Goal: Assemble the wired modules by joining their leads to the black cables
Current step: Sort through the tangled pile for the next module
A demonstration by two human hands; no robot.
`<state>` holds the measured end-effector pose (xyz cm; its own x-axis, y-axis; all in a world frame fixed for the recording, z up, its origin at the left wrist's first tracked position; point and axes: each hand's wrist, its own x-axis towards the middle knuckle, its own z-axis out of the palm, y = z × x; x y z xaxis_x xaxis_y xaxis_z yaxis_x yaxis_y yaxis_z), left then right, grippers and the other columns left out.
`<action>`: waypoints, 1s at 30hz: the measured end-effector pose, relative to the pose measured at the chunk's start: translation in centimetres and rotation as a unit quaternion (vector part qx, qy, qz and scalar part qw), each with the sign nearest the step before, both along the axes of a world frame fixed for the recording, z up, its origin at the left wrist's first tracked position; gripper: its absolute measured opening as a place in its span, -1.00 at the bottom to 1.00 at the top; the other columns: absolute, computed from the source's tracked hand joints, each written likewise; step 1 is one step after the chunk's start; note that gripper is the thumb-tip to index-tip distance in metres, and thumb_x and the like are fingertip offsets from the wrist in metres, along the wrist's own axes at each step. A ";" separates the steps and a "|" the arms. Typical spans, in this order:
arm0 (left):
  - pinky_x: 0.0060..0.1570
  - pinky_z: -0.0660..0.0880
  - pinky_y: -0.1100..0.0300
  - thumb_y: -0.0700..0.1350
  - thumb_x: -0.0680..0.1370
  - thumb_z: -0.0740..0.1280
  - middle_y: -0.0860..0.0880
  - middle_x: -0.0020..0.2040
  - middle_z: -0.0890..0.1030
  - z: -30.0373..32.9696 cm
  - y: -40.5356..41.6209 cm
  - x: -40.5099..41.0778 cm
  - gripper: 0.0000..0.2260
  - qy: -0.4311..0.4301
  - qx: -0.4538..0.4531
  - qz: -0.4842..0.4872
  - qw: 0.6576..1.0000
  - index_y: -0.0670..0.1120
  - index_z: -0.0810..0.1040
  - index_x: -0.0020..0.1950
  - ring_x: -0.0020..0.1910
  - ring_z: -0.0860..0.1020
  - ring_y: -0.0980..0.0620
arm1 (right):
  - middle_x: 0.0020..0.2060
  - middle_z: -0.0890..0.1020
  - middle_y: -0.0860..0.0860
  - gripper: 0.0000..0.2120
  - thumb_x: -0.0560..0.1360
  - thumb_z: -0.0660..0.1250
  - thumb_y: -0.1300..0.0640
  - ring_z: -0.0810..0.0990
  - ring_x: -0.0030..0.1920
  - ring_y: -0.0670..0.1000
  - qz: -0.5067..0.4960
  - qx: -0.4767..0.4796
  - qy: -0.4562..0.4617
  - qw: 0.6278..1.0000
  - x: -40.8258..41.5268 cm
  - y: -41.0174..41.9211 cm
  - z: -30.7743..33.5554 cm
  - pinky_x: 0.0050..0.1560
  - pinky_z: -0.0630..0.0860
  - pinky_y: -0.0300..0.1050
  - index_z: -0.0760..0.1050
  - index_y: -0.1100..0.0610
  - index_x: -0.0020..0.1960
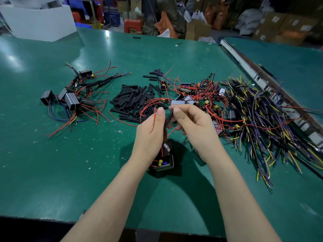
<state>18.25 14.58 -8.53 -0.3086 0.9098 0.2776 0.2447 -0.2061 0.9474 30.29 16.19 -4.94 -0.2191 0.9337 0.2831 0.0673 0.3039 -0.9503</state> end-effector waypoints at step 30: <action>-0.21 0.45 0.29 -0.14 0.52 0.38 0.02 -0.32 0.62 0.8 -1.2 -1.0 -0.85 -0.033 -0.060 -0.224 0.972 -0.19 0.64 -0.18 -0.31 0.50 0.12 | -0.33 0.53 -0.14 -0.90 0.60 0.26 0.08 0.45 -0.43 -0.20 -0.120 0.008 0.004 0.993 1.8 1.2 -0.4 -0.31 0.41 -0.31 0.44 -0.02 -0.10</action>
